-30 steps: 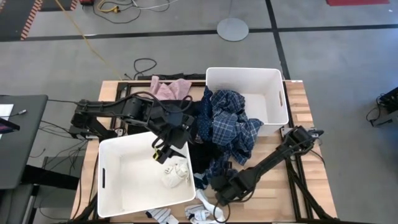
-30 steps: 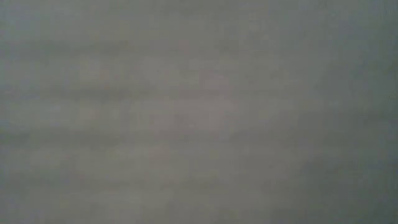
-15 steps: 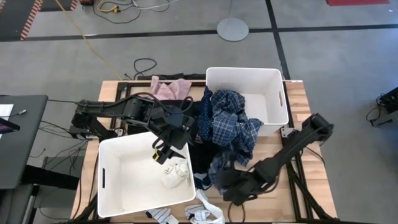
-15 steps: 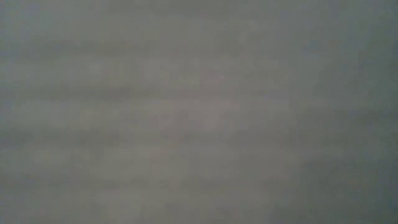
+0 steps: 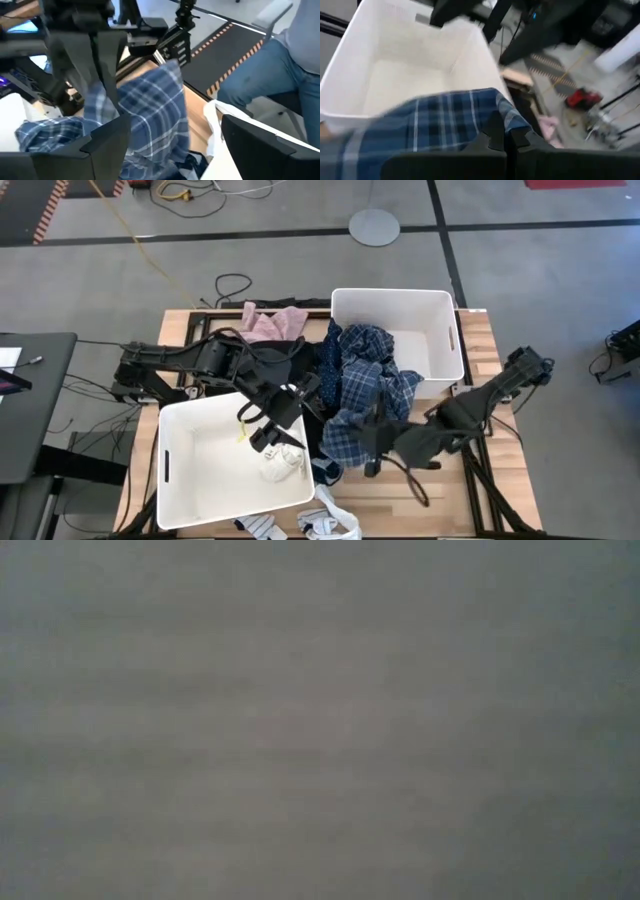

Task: Sort clothes
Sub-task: Put the blue pajamas into the top laundry bin

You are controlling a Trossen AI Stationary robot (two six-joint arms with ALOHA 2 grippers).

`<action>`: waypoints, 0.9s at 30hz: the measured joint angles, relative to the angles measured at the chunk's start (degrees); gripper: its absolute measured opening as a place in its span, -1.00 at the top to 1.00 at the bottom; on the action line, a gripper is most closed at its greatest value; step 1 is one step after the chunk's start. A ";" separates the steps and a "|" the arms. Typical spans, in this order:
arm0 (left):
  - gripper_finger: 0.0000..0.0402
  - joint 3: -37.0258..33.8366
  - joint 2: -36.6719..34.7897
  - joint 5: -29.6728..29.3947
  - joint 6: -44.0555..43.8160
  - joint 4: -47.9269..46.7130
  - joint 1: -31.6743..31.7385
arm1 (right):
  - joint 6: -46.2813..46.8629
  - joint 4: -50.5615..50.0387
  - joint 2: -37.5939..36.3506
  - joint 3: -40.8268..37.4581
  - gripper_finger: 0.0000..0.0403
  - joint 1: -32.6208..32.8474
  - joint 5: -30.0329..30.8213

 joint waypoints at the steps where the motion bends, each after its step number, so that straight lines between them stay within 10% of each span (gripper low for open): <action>1: -0.55 0.00 0.00 -0.04 -0.01 0.08 0.09 | -1.85 0.48 -0.38 0.45 1.00 -0.14 -0.01; 27: -0.55 0.03 7.32 2.43 2.05 12.86 2.73 | -27.82 7.97 -2.16 10.20 1.00 0.11 -0.42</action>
